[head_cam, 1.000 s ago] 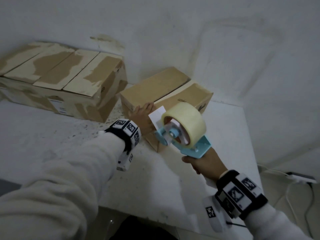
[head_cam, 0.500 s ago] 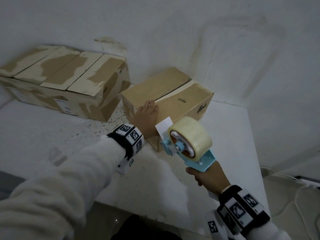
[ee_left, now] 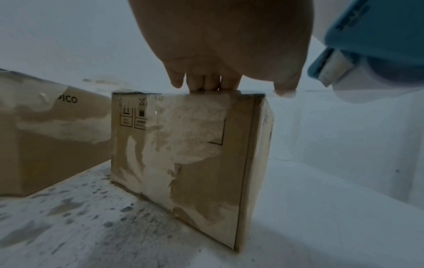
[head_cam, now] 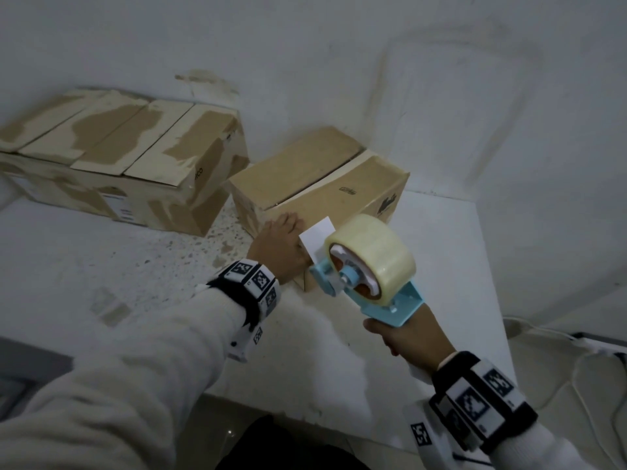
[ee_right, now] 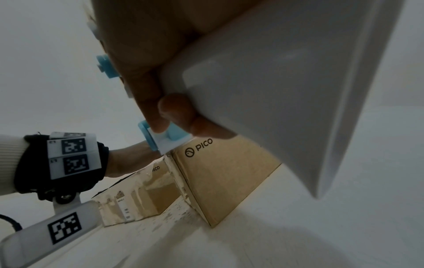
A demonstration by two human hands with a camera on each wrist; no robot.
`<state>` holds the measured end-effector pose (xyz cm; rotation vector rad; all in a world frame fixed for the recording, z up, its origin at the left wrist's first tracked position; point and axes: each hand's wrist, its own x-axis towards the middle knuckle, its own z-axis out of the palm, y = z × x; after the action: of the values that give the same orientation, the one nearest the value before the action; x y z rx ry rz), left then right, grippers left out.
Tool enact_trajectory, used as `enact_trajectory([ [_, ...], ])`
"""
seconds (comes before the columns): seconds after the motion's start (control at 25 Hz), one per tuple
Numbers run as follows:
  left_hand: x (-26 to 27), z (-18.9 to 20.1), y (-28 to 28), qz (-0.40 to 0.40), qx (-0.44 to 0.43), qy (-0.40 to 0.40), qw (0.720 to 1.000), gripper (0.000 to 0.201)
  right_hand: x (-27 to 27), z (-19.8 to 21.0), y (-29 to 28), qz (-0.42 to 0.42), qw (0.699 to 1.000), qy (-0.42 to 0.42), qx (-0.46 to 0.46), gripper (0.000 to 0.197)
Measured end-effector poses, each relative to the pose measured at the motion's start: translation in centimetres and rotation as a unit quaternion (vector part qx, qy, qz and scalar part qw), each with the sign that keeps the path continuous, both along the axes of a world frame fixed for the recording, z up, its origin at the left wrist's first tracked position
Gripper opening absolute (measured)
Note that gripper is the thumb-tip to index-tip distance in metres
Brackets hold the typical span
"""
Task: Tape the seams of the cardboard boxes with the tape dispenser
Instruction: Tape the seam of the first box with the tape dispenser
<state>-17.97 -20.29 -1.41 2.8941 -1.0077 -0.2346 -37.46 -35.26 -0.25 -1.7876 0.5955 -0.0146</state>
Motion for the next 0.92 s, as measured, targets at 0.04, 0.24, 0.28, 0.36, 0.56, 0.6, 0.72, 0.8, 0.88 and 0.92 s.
enact_trajectory([
  [0.04,0.0,0.1,0.0,0.002,0.01,-0.002,1.0,0.066,0.0,-0.1,0.1,0.001,1.0,0.0,-0.003,0.018],
  [0.24,0.4,0.2,-0.1,-0.004,0.046,-0.015,0.999,0.064,0.1,-0.4,-0.1,0.004,1.0,0.004,-0.016,0.016],
  [0.28,0.3,0.3,-0.1,-0.005,0.046,-0.013,0.999,0.063,0.1,-0.5,-0.1,0.006,1.0,0.008,-0.02,0.015],
  [0.36,0.3,0.4,-0.2,-0.005,0.047,-0.012,0.999,0.061,0.4,-0.8,-0.2,0.01,0.999,0.019,-0.032,0.013],
  [0.56,0.3,0.2,-0.2,-0.002,0.064,-0.029,0.998,0.06,1.9,-2.5,-0.2,0.009,0.998,0.065,-0.025,0.007],
  [0.6,0.1,0.0,-0.2,-0.001,0.065,-0.027,0.998,0.063,2.2,-2.9,-0.1,0.01,0.997,0.072,-0.02,0.012],
  [0.72,0.0,-0.3,-0.3,0.006,0.05,-0.023,0.998,0.068,3.3,-4.2,0.1,0.016,0.996,0.085,-0.01,0.027],
  [0.8,0.2,-0.4,-0.3,-0.002,0.047,-0.038,0.998,0.069,3.9,-5.0,0.2,0.009,0.996,0.085,-0.001,0.024],
  [0.88,0.4,-0.5,-0.2,-0.007,0.045,-0.041,0.998,0.068,4.3,-5.6,0.0,0.009,0.997,0.082,0.006,0.023],
  [0.92,0.4,-0.7,-0.2,-0.009,0.043,-0.042,0.998,0.068,4.4,-5.8,-0.2,0.013,0.997,0.08,0.009,0.024],
])
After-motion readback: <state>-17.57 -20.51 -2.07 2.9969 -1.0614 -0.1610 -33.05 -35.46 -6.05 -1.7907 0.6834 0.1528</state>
